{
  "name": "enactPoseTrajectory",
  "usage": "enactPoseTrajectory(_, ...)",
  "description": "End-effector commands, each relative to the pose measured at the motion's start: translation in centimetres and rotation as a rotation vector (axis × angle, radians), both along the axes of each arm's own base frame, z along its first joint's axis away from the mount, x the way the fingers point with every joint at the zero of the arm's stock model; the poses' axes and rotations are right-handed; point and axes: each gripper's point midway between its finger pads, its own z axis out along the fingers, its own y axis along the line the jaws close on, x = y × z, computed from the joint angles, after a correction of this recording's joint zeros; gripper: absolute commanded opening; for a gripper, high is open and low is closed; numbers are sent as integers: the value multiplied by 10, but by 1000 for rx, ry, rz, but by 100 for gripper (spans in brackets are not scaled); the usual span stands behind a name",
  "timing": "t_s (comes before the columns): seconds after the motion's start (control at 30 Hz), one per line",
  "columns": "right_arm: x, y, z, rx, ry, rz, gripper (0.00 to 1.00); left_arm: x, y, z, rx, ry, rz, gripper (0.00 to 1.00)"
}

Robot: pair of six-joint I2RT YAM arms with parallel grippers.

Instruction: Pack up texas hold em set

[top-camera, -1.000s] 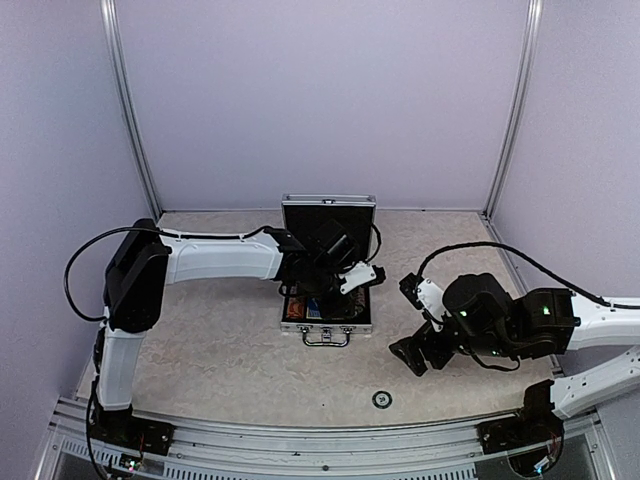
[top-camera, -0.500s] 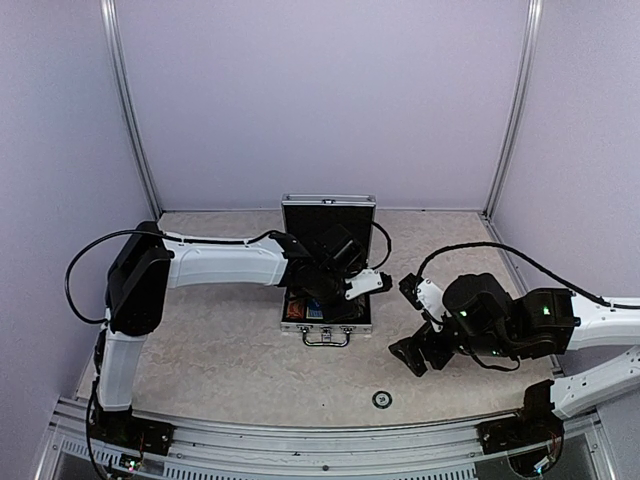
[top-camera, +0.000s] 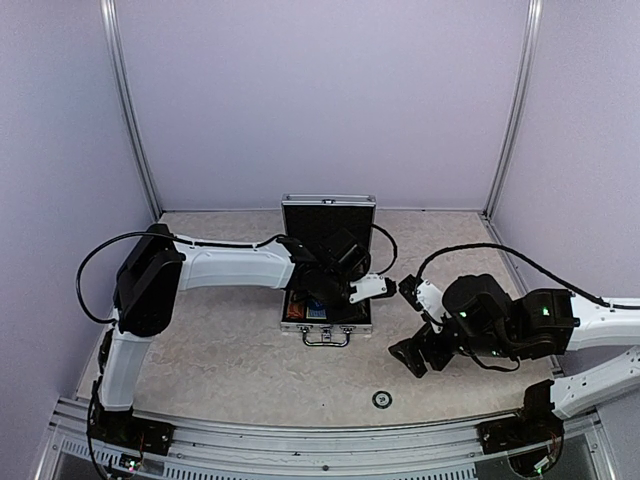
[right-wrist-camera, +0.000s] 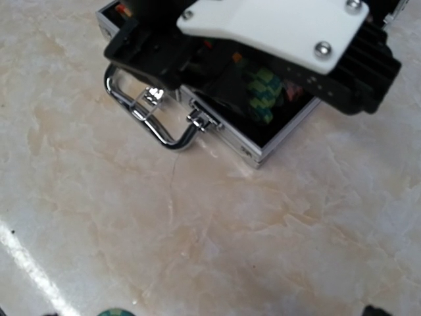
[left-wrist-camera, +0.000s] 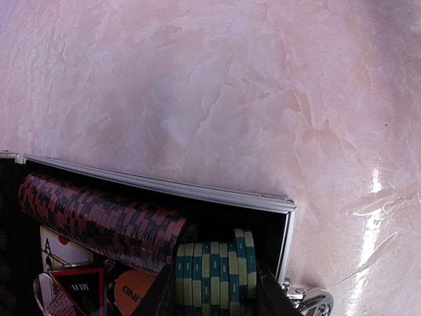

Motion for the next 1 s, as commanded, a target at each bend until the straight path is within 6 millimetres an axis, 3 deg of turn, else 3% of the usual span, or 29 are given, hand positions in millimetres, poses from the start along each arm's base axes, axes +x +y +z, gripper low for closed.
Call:
enactPoseTrajectory(0.0, 2, -1, -1, 11, -2, -6, 100, 5, -13, 6, -29, -42, -34, 0)
enactPoseTrajectory(0.17, 1, -1, -1, 11, 0, -4, 100, 7, -15, 2, -27, -50, -38, 9)
enactPoseTrajectory(0.47, 1, 0, -2, 8, 2, -3, 100, 10, -17, 7, -38, -70, -36, 44)
enactPoseTrajectory(0.77, 1, 0, -2, 7, 3, -2, 100, 16, -13, 11, -34, -86, -15, 53)
enactPoseTrajectory(0.97, -1, 3, -5, 1, 25, 6, 100, 25, -4, 39, -80, -114, 65, 76)
